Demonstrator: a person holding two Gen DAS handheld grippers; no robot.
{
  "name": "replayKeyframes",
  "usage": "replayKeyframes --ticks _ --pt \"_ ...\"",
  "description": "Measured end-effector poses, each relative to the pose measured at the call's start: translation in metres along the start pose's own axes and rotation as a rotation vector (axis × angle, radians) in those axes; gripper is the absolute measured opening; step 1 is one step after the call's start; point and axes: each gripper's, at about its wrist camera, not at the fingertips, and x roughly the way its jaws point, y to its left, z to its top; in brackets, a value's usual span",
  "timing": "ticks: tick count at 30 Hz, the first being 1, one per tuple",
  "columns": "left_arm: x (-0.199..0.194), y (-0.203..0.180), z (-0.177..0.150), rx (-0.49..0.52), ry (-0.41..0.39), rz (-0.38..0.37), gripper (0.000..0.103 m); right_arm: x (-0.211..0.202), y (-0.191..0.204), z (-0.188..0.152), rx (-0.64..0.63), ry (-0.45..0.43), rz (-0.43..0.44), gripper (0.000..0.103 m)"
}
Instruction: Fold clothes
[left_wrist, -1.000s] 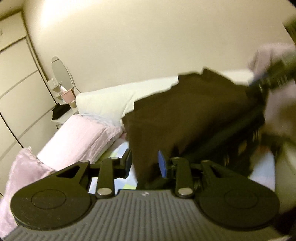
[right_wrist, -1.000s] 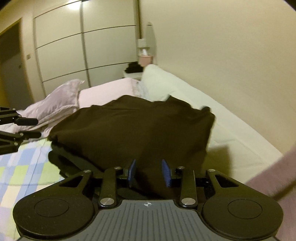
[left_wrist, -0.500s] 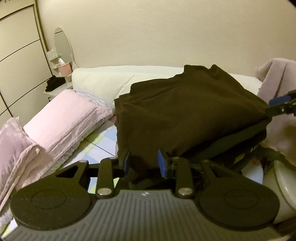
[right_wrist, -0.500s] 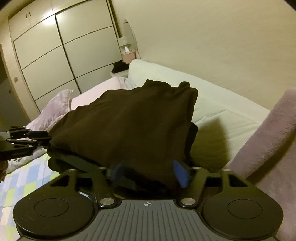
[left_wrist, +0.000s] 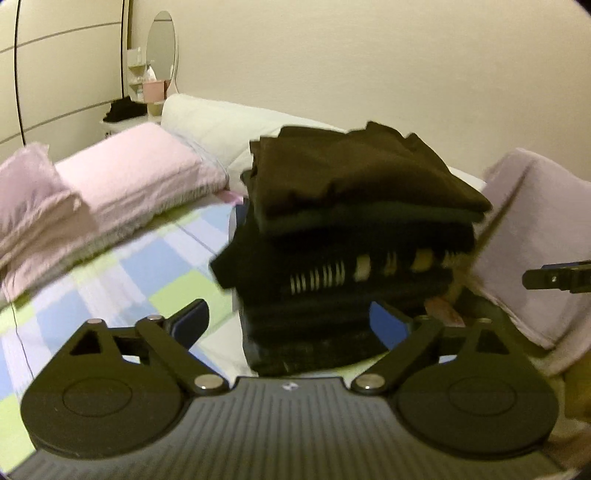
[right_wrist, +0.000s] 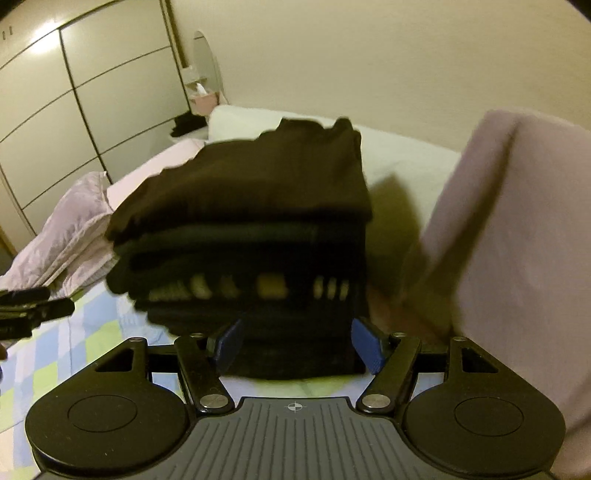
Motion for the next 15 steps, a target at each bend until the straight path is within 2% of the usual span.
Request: replayKeyframes --ticks 3,8,12,15 --pt "-0.022 0.005 -0.024 -0.033 0.019 -0.013 0.1 -0.022 0.026 -0.027 0.01 0.004 -0.065 0.09" --pt "-0.046 0.0 -0.053 -0.034 0.052 0.0 0.1 -0.051 0.057 -0.066 0.037 0.028 -0.095 0.091" --pt "-0.058 -0.011 -0.062 -0.006 0.028 0.009 0.1 -0.065 0.076 -0.088 0.049 0.057 -0.092 0.091" --pt "-0.061 -0.018 -0.064 -0.007 -0.008 0.006 0.1 -0.066 0.082 -0.09 0.036 0.052 -0.087 0.091"
